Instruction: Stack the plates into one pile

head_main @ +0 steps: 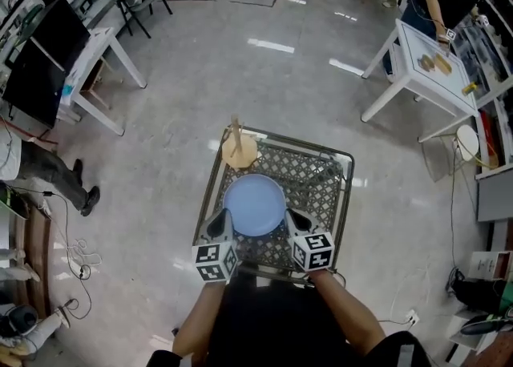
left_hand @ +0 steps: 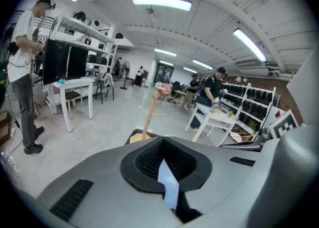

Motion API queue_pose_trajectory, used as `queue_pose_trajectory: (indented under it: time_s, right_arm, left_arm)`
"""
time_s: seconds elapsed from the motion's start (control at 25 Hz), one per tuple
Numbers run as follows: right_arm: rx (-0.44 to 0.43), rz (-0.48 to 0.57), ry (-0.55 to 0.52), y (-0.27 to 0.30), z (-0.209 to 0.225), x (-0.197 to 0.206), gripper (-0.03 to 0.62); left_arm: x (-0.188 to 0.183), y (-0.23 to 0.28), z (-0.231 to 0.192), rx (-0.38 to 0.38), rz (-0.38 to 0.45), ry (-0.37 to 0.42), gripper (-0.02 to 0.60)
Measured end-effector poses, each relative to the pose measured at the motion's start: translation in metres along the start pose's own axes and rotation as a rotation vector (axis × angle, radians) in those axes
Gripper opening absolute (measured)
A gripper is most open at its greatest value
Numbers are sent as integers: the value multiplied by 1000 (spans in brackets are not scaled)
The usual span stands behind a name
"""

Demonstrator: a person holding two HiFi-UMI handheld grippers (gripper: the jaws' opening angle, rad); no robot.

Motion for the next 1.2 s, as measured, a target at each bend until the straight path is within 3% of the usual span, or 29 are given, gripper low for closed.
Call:
queue_pose_trajectory:
  time_s: [0.24, 0.44, 0.64, 1.2]
  right_arm:
    - [-6, 201, -41, -60, -11, -52, 11]
    - [-36, 307, 1, -103, -17, -77, 11]
    - [-57, 353, 4, -124, -23, -78, 9]
    - [-70, 334, 16, -121, -25, -73, 9]
  left_arm:
    - [-50, -45, 48, 48, 166, 61, 15]
    - [-72, -74, 81, 50, 261, 152, 15]
    - [-65, -78, 93, 61, 260, 182, 15]
    - [-61, -74, 91, 70, 259, 173, 15]
Point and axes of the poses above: the fingertips, and each gripper's own axes: y forward along the fingers, z to its right, x out of its underside, the point moved 4 cm from there along -y, backward along the fingers, and after that the axes turned 13 degrees about x, right-handed, at the moved point
